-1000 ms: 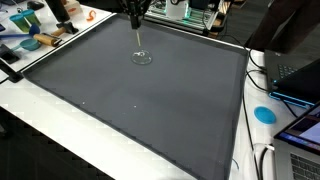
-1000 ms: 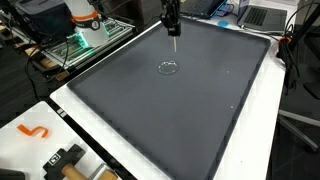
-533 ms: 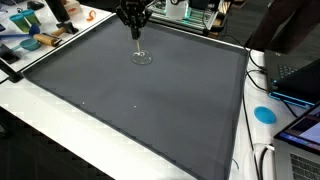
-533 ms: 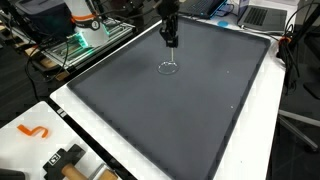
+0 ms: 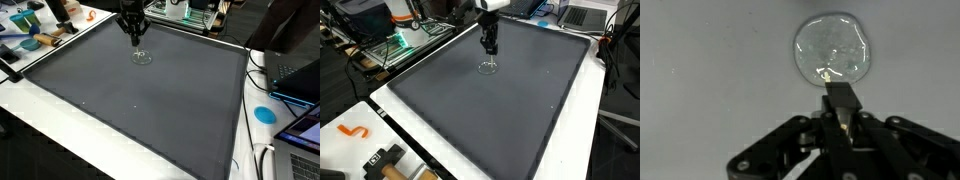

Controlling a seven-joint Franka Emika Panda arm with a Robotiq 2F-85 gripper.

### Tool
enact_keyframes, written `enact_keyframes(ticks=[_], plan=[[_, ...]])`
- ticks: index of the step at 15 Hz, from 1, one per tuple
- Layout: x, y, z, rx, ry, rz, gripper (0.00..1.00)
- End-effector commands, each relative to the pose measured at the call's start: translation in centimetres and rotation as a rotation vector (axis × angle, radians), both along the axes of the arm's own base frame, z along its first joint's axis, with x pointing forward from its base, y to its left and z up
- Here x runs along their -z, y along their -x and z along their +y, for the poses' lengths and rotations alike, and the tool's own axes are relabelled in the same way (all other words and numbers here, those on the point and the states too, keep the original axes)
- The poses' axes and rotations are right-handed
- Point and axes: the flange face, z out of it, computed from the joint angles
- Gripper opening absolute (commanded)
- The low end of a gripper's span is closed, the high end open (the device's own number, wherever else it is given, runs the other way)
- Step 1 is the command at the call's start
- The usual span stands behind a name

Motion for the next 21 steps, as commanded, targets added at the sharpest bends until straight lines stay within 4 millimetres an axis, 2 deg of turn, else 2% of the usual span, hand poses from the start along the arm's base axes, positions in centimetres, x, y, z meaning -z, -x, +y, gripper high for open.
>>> enact_keyframes(ticks=[1,4,11,15,21], plan=[[1.4,0.0,-0.2,0.010,0.021,-0.001,0.03],[2.2,-0.1,-0.2,0.009,0.022,0.001,0.03],[2.1,-0.1,-0.1,0.016,0.027,0.009,0.03],[1.0,-0.2,0.0,0.015,0.015,0.009,0.03],[-1.9,-0.2,0.2,0.002,0.020,-0.014,0.03]])
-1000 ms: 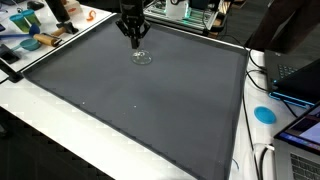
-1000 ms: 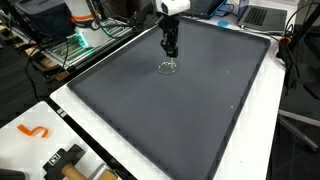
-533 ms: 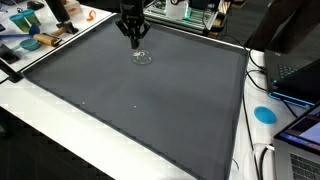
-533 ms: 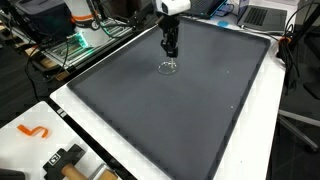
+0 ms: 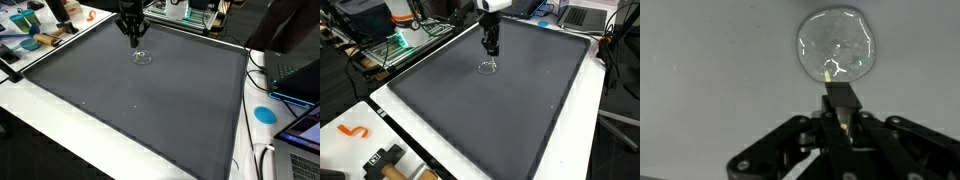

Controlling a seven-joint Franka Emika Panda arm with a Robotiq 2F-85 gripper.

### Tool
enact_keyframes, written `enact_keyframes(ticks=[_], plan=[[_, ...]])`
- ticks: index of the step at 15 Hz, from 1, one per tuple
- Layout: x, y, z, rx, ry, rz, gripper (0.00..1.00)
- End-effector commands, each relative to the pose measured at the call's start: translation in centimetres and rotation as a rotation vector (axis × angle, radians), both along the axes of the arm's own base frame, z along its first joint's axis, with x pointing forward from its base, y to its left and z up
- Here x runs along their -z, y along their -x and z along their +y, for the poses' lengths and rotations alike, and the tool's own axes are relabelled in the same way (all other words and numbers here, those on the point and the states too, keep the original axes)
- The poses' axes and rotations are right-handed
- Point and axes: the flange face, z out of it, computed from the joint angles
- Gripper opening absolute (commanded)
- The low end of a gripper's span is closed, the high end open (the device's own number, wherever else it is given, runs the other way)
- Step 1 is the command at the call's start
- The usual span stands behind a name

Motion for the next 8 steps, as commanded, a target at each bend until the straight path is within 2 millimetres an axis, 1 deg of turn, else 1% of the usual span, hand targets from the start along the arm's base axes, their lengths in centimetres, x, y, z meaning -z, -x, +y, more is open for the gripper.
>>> enact_keyframes(ticks=[1,3,4,6,8], plan=[[-2.7,0.4,0.1,-0.008,0.014,-0.006,0.03],[-4.1,0.4,0.3,-0.013,0.023,-0.018,0.03],[-2.6,-0.2,0.2,-0.007,0.004,-0.023,0.13],[-3.8,-0.2,0.2,-0.010,0.006,-0.033,0.13],[-4.2,-0.1,0.2,-0.011,0.007,-0.036,0.13]])
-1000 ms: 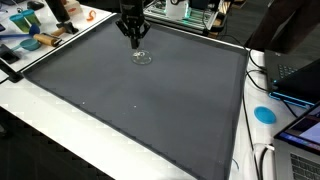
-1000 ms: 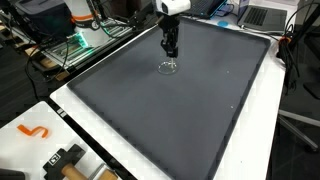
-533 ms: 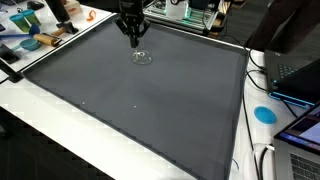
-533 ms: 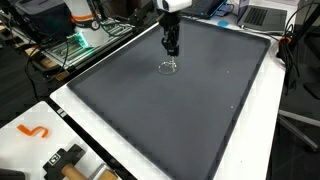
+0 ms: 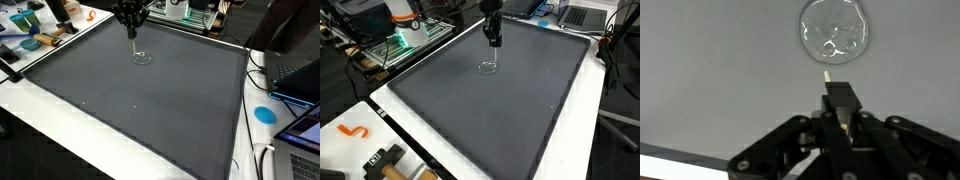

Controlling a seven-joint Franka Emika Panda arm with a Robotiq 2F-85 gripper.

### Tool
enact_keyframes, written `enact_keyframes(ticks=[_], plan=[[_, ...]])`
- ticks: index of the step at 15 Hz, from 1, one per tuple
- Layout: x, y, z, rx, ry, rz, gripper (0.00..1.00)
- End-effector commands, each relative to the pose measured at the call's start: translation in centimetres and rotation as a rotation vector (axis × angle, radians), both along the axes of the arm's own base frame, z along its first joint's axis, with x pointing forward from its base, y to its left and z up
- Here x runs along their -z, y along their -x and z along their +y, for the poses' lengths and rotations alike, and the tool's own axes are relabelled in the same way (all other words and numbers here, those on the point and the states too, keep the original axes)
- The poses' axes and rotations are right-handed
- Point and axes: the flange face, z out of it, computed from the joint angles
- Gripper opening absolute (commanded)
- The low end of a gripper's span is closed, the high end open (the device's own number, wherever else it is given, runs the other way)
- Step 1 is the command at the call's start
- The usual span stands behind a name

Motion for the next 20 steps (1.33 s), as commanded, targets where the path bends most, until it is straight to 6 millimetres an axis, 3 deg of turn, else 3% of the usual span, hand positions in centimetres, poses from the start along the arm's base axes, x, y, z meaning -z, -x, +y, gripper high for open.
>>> enact_keyframes(ticks=[1,3,4,7,16,20], plan=[[0.0,0.0,0.0,0.000,0.001,0.002,0.13],[0.0,0.0,0.0,0.000,0.001,0.002,0.13],[0.0,0.0,0.0,0.000,0.001,0.003,0.03],[-1.2,-0.2,1.6,-0.032,0.095,-0.013,0.03],[-1.7,-0.2,10.6,-0.105,0.379,-0.044,0.03],[-0.2,0.4,14.1,-0.104,0.473,-0.045,0.03]])
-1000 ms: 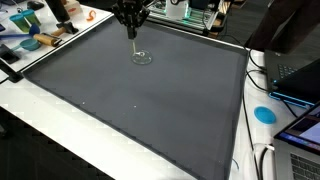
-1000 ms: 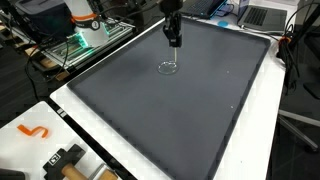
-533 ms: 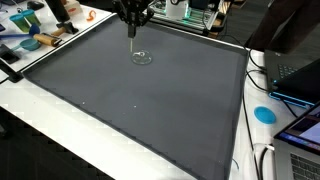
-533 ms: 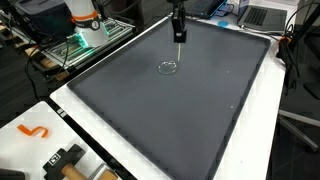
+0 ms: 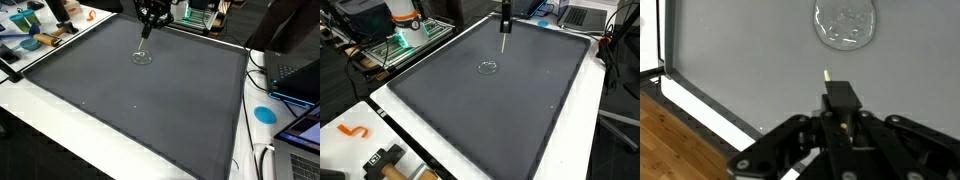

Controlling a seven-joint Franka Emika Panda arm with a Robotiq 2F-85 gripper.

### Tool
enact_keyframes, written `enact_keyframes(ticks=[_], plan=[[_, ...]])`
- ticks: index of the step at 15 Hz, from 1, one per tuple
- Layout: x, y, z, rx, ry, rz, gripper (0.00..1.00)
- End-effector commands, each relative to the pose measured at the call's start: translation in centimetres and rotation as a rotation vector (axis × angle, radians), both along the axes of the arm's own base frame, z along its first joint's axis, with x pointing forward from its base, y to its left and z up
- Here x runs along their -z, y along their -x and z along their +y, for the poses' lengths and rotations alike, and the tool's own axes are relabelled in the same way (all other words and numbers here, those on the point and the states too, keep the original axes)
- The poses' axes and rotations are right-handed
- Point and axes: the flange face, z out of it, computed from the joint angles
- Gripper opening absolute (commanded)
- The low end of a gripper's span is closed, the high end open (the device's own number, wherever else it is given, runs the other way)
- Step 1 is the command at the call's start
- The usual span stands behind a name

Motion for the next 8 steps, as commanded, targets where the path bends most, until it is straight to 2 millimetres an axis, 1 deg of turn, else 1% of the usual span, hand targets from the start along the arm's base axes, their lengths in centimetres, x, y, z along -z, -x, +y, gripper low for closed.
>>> enact_keyframes(ticks=[1,4,8], plan=[[1.8,0.1,2.5,0.021,0.081,-0.004,0.03],[3.0,-0.1,4.1,0.042,0.105,-0.030,0.03],[4.7,-0.5,5.1,0.073,0.136,-0.058,0.03]])
